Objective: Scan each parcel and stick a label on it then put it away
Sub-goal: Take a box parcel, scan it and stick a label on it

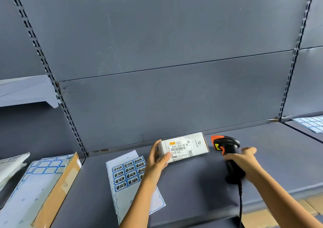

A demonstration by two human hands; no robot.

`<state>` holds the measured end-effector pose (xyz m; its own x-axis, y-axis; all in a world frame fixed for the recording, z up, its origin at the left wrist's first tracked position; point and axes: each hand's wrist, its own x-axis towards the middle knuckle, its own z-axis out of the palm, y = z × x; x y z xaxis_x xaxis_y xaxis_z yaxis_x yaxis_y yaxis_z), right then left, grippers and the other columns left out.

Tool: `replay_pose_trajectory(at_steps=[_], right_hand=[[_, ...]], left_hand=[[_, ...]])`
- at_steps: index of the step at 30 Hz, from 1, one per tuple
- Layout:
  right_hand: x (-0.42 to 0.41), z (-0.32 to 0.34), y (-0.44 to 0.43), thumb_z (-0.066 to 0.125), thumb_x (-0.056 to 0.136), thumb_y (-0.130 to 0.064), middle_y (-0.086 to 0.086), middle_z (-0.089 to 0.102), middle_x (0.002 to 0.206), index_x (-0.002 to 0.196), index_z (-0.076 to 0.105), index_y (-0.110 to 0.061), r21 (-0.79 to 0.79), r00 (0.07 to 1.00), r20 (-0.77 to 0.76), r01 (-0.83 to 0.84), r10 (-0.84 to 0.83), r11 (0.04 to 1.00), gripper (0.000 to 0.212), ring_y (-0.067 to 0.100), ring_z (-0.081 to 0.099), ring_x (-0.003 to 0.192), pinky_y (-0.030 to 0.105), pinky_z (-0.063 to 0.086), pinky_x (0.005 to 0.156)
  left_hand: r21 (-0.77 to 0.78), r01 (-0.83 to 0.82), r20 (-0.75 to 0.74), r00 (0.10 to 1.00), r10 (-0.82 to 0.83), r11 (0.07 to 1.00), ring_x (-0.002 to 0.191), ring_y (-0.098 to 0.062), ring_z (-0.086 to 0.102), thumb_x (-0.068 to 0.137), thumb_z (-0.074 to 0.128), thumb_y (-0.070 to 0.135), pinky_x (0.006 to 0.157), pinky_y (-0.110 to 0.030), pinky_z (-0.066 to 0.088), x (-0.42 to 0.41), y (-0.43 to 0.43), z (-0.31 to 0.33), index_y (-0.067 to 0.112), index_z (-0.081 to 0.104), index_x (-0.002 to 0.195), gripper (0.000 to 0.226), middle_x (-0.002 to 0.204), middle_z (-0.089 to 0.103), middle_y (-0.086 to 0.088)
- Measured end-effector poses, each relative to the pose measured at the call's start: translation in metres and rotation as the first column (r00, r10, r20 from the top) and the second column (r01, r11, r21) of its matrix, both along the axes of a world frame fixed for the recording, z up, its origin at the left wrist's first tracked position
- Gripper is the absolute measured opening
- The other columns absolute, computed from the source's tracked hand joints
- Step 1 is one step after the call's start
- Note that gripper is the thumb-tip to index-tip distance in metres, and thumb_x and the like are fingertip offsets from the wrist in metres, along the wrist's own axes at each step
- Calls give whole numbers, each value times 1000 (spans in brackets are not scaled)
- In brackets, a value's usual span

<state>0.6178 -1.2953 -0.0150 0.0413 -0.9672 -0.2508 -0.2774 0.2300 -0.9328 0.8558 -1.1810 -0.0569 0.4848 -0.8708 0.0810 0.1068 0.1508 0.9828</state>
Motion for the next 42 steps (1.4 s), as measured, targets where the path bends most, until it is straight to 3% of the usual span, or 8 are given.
replay_pose_trajectory(at_steps=[4, 8, 12, 17, 23, 26, 36, 42], right_hand=[[10, 3, 21, 61, 82, 7, 22, 55, 84, 115, 25, -18, 140, 927, 374, -81, 23, 987, 55, 26, 56, 56, 34, 47, 54], [20, 8, 39, 56, 82, 11, 16, 66, 101, 118, 30, -12, 68, 864, 501, -109, 60, 992, 50, 22, 61, 62, 33, 47, 56], [20, 14, 69, 56, 80, 14, 6, 69, 97, 107, 20, -22, -112, 907, 364, -181, 210, 977, 57, 21, 49, 59, 32, 42, 61], [27, 11, 108, 51, 79, 13, -1, 70, 96, 90, 22, -31, -268, 909, 186, -320, 374, 909, 54, 14, 55, 56, 30, 44, 65], [38, 6, 124, 52, 79, 10, -5, 66, 98, 92, 21, -32, -363, 911, 104, -339, 400, 868, 53, 16, 55, 67, 19, 44, 59], [37, 8, 123, 53, 79, 9, -6, 66, 97, 93, 22, -31, -378, 916, 93, -330, 390, 865, 52, 16, 56, 68, 20, 45, 60], [33, 8, 121, 54, 79, 8, -6, 66, 95, 91, 22, -32, -372, 934, 74, -299, 349, 879, 52, 18, 57, 68, 29, 47, 64], [35, 7, 121, 54, 79, 7, -6, 66, 92, 91, 23, -31, -366, 934, 74, -301, 350, 881, 51, 16, 55, 65, 27, 46, 62]], left_hand=[[-15, -13, 36, 999, 14, 1000, 100, 1, 64, 89, 60, 5, 80, -21, 53, -3, -7, 1, 33, 49, 124, 46, 108, 66, 19], [-8, -27, 60, 998, 27, 1000, 107, -3, 61, 91, 60, 14, 86, -24, 52, -2, -12, 2, 38, 47, 127, 45, 117, 62, 16], [-4, -33, 124, 992, 33, 999, 110, -4, 59, 92, 58, 24, 83, -23, 54, -3, -13, 0, 41, 41, 132, 46, 122, 60, 12], [-17, -24, 170, 985, 27, 1000, 110, 0, 60, 83, 62, 41, 88, -24, 51, -4, -11, 0, 47, 42, 127, 48, 115, 64, 20], [-15, -15, 213, 977, 18, 1000, 114, -3, 58, 73, 63, 58, 99, -32, 45, -4, -8, -3, 44, 40, 133, 66, 119, 64, 17], [-14, -13, 222, 975, 16, 1000, 114, -4, 59, 72, 64, 59, 101, -35, 46, -3, -9, -5, 44, 40, 134, 68, 122, 63, 14], [-43, -16, 194, 981, 24, 999, 110, -1, 60, 79, 62, 44, 90, -24, 50, -3, -13, -8, 46, 41, 129, 54, 122, 62, 13], [-52, -13, 178, 984, 23, 999, 109, -2, 61, 79, 62, 42, 85, -21, 51, -3, -14, -8, 42, 40, 131, 57, 120, 63, 14]])
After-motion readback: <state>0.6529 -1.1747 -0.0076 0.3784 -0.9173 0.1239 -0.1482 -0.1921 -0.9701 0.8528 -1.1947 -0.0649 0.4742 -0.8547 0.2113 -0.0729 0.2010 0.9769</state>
